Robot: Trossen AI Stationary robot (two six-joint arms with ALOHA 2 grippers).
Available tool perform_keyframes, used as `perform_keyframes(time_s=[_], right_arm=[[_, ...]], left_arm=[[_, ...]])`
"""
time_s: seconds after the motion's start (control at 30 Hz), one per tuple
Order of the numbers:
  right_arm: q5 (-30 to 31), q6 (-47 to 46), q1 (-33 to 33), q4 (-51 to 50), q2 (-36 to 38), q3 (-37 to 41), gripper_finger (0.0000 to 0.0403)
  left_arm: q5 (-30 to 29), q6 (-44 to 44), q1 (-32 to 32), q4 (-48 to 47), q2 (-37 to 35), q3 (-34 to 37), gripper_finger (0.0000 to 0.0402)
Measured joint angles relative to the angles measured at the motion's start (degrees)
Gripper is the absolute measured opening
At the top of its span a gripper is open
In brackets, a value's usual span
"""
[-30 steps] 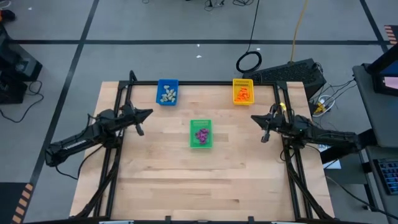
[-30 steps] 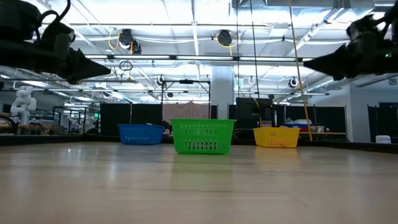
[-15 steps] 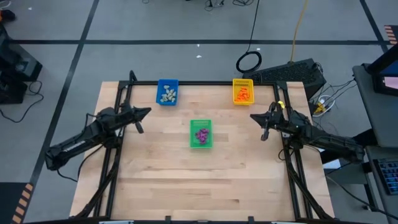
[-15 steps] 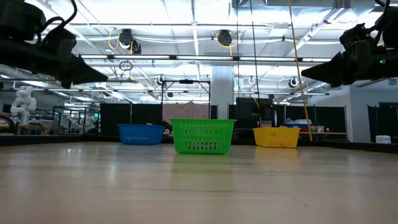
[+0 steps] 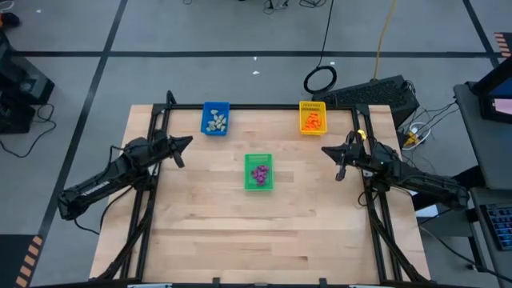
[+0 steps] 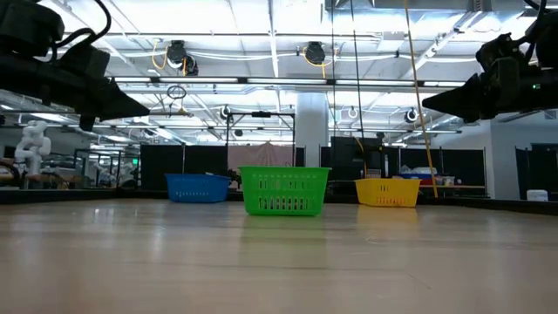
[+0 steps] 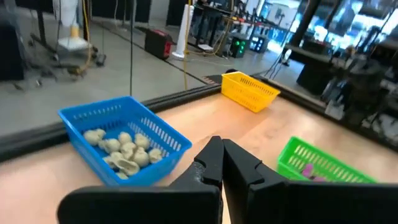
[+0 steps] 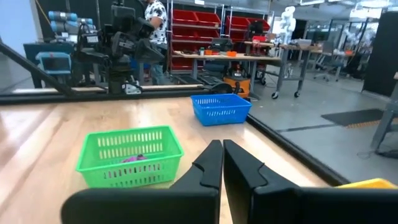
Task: Sort Halloween decoration
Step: Return to Home Position
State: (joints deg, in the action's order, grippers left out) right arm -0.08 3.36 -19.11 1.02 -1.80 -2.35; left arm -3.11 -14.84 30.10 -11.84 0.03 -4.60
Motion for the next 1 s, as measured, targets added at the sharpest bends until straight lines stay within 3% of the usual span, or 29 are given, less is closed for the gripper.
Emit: perform_keyframes(time_s=[0.17,1.0], right_arm=[[0.0,-2.2,0.0,0.7,0.0,0.0,0.0000],[0.0,-8.7,0.0,0.8,0.0,0.0,0.0000]], left_arm=[[-0.1,-4.3,0.0,0.1,0.0,0.0,0.0004],[-0.1,-4.0,0.0,0.3,0.0,0.0,0.0004]])
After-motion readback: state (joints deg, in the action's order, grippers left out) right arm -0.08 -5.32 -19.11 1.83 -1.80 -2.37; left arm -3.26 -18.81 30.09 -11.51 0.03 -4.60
